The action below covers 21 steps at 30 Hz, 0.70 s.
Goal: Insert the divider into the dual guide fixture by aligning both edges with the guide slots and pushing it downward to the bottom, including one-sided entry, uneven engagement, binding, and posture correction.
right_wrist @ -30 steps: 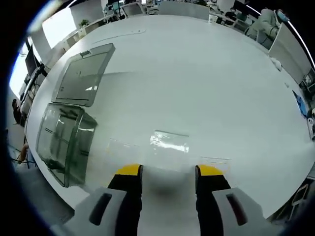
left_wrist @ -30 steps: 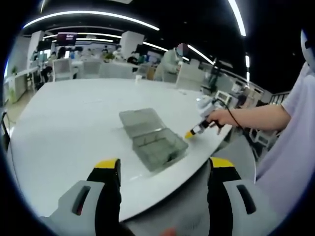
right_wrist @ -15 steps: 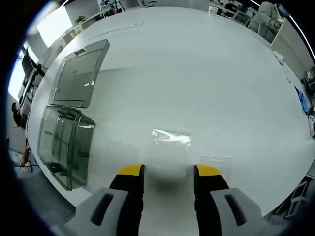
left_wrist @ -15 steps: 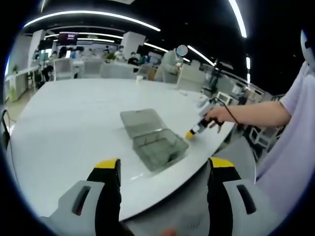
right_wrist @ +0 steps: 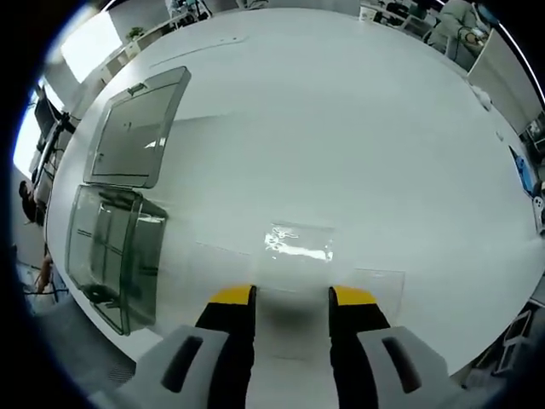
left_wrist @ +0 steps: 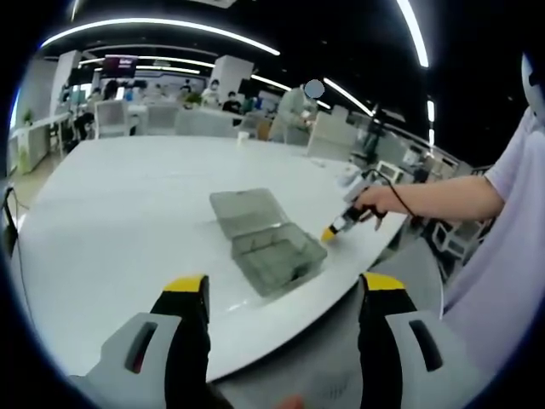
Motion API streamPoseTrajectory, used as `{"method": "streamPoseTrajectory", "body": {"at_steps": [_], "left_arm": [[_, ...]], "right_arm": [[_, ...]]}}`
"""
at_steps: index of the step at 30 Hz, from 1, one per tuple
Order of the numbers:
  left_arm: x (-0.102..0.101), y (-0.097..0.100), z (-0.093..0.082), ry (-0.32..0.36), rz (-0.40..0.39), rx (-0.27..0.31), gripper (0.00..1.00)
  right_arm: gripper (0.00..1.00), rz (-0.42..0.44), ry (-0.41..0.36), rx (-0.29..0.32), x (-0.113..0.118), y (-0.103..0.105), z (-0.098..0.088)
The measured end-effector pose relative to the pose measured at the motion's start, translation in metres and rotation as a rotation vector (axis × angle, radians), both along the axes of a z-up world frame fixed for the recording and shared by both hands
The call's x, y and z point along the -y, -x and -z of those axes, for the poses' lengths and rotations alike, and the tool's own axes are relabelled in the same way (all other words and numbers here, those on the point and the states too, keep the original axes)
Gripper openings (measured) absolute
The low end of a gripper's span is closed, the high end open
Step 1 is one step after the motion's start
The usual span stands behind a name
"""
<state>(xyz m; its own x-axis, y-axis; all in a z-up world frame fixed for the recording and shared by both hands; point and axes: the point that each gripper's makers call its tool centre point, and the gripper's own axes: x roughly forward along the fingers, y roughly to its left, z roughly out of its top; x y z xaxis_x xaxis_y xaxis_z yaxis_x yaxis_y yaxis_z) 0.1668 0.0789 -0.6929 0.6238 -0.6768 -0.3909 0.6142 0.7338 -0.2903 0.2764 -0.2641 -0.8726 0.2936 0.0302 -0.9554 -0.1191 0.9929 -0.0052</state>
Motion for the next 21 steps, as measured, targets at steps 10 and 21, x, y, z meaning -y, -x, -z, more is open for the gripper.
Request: {"method": "streamPoseTrajectory", "body": {"at_steps": [10, 21], "left_arm": [[-0.0019, 0.0002, -0.0022, -0.003, -0.006, 0.006, 0.69], [0.0018, 0.0014, -0.0023, -0.002, 0.004, 0.006, 0.69]], "right_arm": [[0.29, 0.02, -0.022, 0.003, 0.0002, 0.0012, -0.0016], [0.28, -0.001, -0.025, 0.017, -0.0006, 0.0032, -0.0066]]}}
